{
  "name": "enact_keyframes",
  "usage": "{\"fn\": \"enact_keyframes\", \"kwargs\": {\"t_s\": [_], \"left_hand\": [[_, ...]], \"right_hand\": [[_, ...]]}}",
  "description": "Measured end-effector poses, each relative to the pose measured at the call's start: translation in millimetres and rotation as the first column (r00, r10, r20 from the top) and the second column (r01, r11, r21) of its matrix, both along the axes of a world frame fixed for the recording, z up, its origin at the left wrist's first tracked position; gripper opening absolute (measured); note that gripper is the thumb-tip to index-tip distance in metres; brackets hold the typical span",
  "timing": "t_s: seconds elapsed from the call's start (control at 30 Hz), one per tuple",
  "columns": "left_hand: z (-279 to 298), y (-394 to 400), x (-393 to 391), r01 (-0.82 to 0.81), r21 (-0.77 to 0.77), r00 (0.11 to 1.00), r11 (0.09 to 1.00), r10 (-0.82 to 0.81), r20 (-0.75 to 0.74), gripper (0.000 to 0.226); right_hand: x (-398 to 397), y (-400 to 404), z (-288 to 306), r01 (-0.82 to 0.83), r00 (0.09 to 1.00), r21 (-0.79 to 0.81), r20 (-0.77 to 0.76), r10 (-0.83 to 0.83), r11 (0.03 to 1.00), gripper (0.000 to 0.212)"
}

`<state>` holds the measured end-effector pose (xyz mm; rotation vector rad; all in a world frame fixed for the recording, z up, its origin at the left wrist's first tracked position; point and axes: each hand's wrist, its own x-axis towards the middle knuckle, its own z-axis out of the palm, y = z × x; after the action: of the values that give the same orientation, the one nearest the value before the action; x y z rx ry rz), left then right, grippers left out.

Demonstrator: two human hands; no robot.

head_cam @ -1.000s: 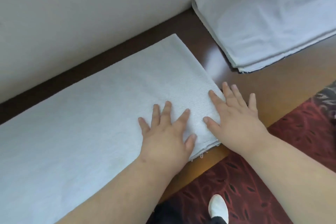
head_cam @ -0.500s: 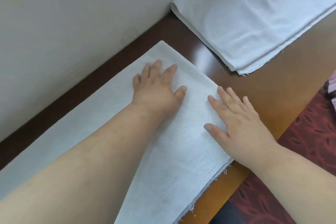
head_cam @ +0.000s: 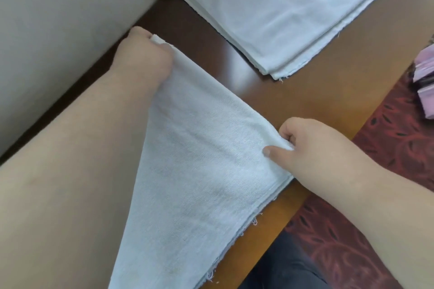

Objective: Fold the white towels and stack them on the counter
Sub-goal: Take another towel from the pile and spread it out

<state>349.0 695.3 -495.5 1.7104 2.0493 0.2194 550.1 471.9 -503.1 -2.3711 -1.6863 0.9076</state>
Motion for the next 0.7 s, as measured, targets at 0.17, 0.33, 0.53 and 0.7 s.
{"fn": "enact_keyframes", "kwargs": {"t_s": [0.17, 0.33, 0.53, 0.7], "left_hand": [[2.7, -27.0, 19.7, -0.105, 0.035, 0.968, 0.994, 0.094, 0.233, 0.07], [15.2, -23.6, 9.9, -0.294, -0.032, 0.89, 0.955, 0.286, 0.356, 0.039], [35.7, -42.3, -22.3, -0.449, 0.076, 0.786, 0.89, 0.353, 0.507, 0.033], [36.5, -65.7, -14.7, -0.137, 0.109, 0.955, 0.984, 0.102, 0.279, 0.057]], "right_hand": [[-29.8, -5.0, 16.7, -0.009, 0.977, 0.108, -0.213, 0.032, 0.994, 0.032], [-55.1, -13.1, 47.4, -0.156, 0.887, 0.158, -0.412, 0.208, 0.975, 0.033], [-81.6, -21.1, 66.2, -0.306, 0.731, 0.252, -0.556, 0.396, 0.918, 0.029], [-95.6, -21.1, 59.9, -0.443, 0.646, 0.244, -0.58, 0.496, 0.863, 0.036]]}}
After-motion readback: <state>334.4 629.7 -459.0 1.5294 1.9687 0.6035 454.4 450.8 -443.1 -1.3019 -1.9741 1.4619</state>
